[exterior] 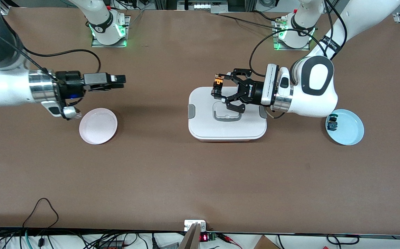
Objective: Transfer orange switch to right arm and place
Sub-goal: 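Carry the switch over the white box while the right gripper approaches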
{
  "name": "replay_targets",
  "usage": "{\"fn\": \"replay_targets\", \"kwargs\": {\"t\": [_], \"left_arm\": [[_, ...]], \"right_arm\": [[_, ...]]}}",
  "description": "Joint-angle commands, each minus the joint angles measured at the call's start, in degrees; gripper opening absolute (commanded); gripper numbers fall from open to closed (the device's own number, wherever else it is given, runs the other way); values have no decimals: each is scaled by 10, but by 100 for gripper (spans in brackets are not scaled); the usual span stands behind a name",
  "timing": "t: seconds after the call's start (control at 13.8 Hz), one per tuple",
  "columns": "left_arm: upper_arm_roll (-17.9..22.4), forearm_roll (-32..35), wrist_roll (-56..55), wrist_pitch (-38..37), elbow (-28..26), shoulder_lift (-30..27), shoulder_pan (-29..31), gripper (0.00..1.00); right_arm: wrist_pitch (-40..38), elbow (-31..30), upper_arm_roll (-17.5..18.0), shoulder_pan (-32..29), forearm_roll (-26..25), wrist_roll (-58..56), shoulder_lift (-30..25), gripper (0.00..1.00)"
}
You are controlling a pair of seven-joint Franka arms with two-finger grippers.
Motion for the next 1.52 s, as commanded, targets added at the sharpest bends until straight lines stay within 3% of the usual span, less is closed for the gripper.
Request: {"fn": "replay_targets", "kwargs": {"t": [0.0,0.22,0.43,0.8,1.45], "left_arm": [[-7,-28,17,7,-2,1,0,0],[-7,-30,25,18,-2,1,-6,0],[-7,-37,28,18,-2,1,-8,0],[-7,-38,30,18,-2,1,-8,0],[-6,-39,37,18,-2,1,-8,0]], "right_arm": [[77,-36,-3,55,68,-3,-11,100],[143,-51,-3,116,156,-19,-1,100],[194,-55,-2,164,169,-50,10,100],[200,-69,-1,202,288,-147,41,100],[307,-66,-1,258,394,-224,49,100]]}}
